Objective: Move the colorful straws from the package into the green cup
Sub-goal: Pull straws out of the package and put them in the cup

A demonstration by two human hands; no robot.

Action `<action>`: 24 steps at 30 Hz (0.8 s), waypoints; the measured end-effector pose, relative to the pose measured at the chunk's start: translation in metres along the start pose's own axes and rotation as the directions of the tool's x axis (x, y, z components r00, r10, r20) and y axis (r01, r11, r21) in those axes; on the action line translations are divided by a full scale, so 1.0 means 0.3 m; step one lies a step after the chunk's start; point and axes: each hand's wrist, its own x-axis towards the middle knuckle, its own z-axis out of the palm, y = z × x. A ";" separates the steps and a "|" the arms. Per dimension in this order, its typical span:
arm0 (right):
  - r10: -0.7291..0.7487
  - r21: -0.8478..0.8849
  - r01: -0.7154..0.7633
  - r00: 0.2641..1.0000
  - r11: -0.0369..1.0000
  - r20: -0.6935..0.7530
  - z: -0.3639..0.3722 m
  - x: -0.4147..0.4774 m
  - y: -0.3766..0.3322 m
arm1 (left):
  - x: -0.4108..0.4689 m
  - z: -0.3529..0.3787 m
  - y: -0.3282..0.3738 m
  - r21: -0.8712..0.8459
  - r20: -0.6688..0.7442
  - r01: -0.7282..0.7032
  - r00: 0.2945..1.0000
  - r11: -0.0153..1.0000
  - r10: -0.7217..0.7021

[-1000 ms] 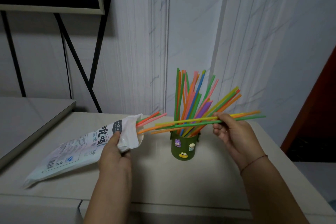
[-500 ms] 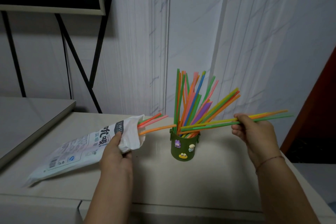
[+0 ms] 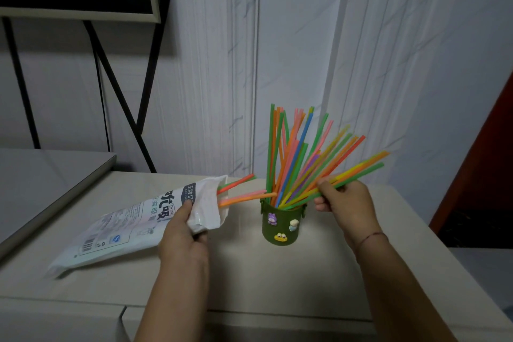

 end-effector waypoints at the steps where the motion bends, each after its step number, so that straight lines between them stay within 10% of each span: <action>1: 0.007 -0.020 -0.006 1.000 1.000 0.010 0.009 -0.001 0.005 | -0.002 0.001 -0.002 0.001 0.006 0.003 1.000 1.000 -0.003; 11: 0.176 -0.111 -0.162 0.976 0.981 0.129 0.026 -0.033 0.006 | -0.019 -0.001 -0.037 0.074 0.040 -0.014 0.999 0.997 0.011; 16: 0.406 -0.270 -0.320 0.832 0.908 0.379 -0.017 -0.087 -0.032 | -0.020 -0.002 -0.040 0.111 0.067 -0.051 0.997 0.992 0.043; 20: 0.307 0.017 -0.417 0.696 0.909 0.649 0.044 -0.128 -0.062 | -0.027 -0.004 -0.054 0.131 0.092 -0.062 0.994 0.989 0.050; 24: 0.209 0.359 -0.495 0.771 0.791 0.602 0.152 -0.160 -0.070 | -0.042 -0.006 -0.077 0.147 0.115 -0.051 0.993 0.988 0.034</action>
